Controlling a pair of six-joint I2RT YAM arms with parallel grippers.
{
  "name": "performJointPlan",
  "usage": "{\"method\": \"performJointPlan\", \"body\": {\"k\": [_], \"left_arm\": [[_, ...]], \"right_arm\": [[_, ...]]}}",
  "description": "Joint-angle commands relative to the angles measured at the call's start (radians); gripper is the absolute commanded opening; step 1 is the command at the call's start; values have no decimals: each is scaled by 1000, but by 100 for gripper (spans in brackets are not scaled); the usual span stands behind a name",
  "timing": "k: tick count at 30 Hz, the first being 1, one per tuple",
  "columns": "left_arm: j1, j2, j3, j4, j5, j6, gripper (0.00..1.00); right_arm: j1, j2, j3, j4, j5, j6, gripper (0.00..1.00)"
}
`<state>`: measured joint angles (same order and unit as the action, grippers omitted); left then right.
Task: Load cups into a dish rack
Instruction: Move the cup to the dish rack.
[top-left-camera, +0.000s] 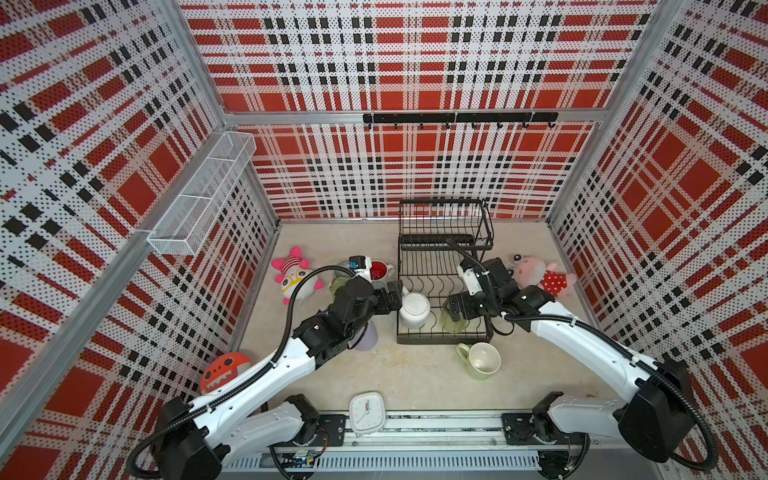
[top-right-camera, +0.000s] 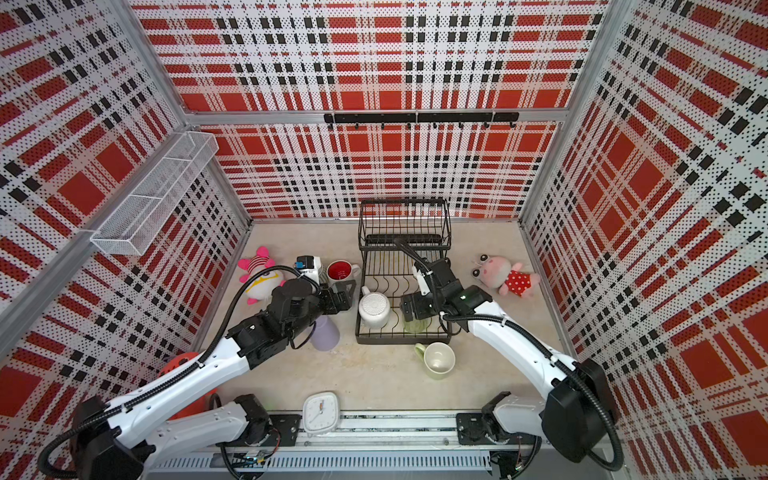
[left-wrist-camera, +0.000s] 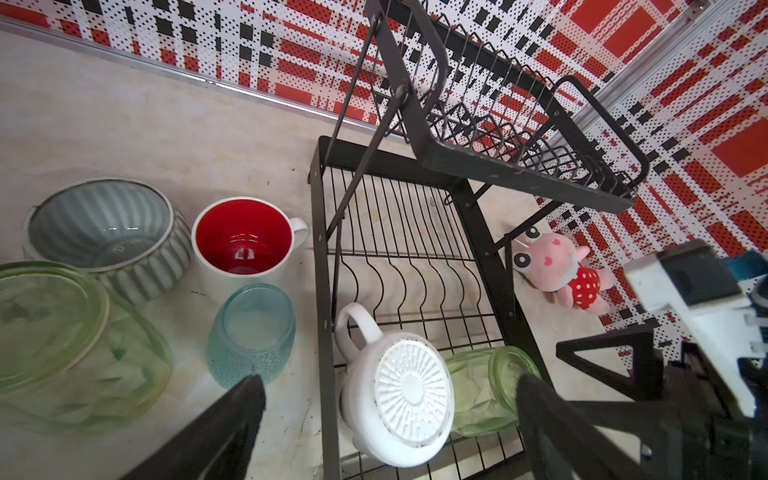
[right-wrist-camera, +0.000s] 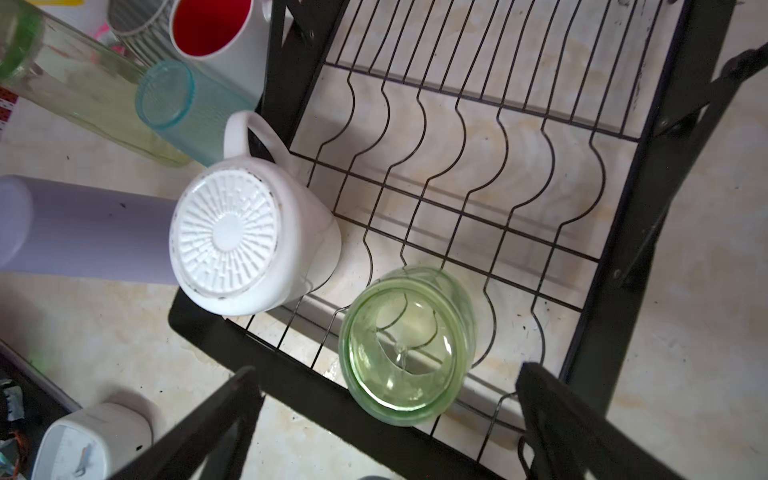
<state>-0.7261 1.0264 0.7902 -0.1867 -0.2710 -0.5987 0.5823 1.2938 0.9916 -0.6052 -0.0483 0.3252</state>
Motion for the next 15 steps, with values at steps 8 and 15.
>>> {"method": "performJointPlan", "body": {"k": [8, 15], "left_arm": [[37, -57, -57, 10, -3, -10, 98], [43, -48, -59, 12, 12, -10, 98]], "right_arm": [[31, 95, -21, 28, -4, -3, 95], [40, 130, -10, 24, 39, -9, 84]]}}
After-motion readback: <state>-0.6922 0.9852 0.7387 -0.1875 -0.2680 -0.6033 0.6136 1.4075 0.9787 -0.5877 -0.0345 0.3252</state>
